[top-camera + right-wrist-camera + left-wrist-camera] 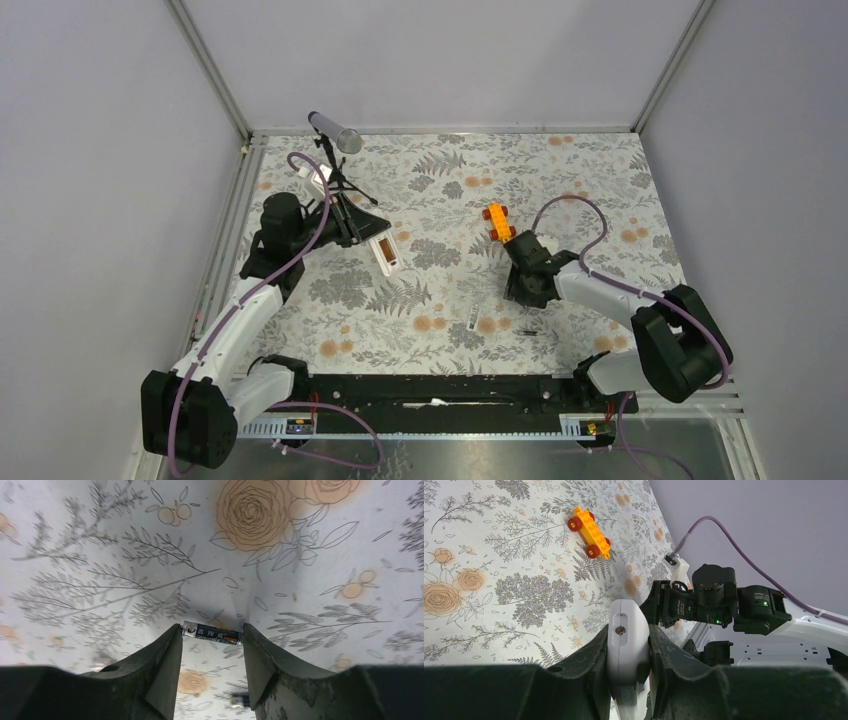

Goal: Load the batteries into the remote control
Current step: Adjust the battery at the center of the board, then pick up the battery from the center of the board.

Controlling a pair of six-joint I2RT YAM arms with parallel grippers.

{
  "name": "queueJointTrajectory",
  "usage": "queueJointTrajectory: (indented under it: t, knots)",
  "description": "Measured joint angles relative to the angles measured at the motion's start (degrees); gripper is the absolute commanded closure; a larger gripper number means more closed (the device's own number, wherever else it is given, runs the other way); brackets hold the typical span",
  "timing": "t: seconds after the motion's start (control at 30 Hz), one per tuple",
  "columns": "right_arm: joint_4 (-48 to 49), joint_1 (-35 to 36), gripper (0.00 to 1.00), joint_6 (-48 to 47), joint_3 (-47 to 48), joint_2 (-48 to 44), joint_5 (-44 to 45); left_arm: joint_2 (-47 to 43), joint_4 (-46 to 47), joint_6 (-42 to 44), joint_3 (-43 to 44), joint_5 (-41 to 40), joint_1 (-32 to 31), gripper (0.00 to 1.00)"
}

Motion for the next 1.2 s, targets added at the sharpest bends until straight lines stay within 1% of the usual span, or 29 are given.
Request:
queueJointTrajectory:
  t: [0.1,0.2,0.3,0.37,0.43,0.47,0.53,0.7,0.8,0.9,1.0,1.03,1.13,1.2]
  knots:
    - [1.9,-0.09,0.5,5.38,-0.13,-0.02,-1.38,0.02,0.35,-0.33,0.0,0.09,0.02,1.0]
    - [3.96,-0.09,0.45,10.05,1.64,2.64,-3.13,0.09,0.81,-0.72,0.0,0.22,0.02,1.0]
    - [5.35,-0.07,0.38,12.79,5.79,7.5,-3.45,0.09,1.57,-1.22,-0.11,0.22,0.02,1.0]
    - [6.32,-0.02,0.29,13.4,7.76,9.51,-3.3,0.09,1.81,-1.4,-0.42,0.24,0.02,1.0]
    - [7.13,0.13,0.21,13.6,7.96,9.6,-2.99,0.07,1.81,-1.42,-0.76,0.22,0.02,1.0]
    - [7.39,0.26,0.18,13.4,7.96,9.46,-2.75,0.07,1.81,-1.4,-0.9,0.22,0.02,1.0]
    - [7.26,0.42,0.17,12.26,7.78,8.9,-1.95,0.07,1.6,-1.42,-0.94,0.22,0.07,1.0]
    - [8.46,0.42,0.21,4.13,6.01,5.55,-1.86,0.07,1.64,-1.4,-0.94,0.2,0.24,1.0]
    - [11.8,0.42,0.21,-3.21,5.03,3.61,-3.91,-0.15,1.57,-1.36,-0.94,-0.13,0.55,1.0]
    - [14.62,0.42,0.21,-10.12,5.01,3.8,-6.69,-0.87,1.31,-1.2,-0.94,-0.72,0.85,1.0]
    - [14.95,0.42,0.31,-15.98,6.12,6.27,-9.7,-1.95,1.29,-0.98,-0.94,-0.92,1.05,1.0]
    - [14.47,0.42,0.37,-17.66,7.08,7.98,-10.45,-2.25,1.29,-0.92,-0.94,-0.94,1.09,1.0]
    - [12.07,0.5,0.42,-21.22,10.88,13.33,-10.6,-2.6,1.22,-0.87,-0.94,-0.94,1.22,1.0]
    - [11.76,0.79,0.45,-23.12,12.35,14.29,-9.79,-2.71,1.18,-0.87,-0.94,-0.94,1.33,1.0]
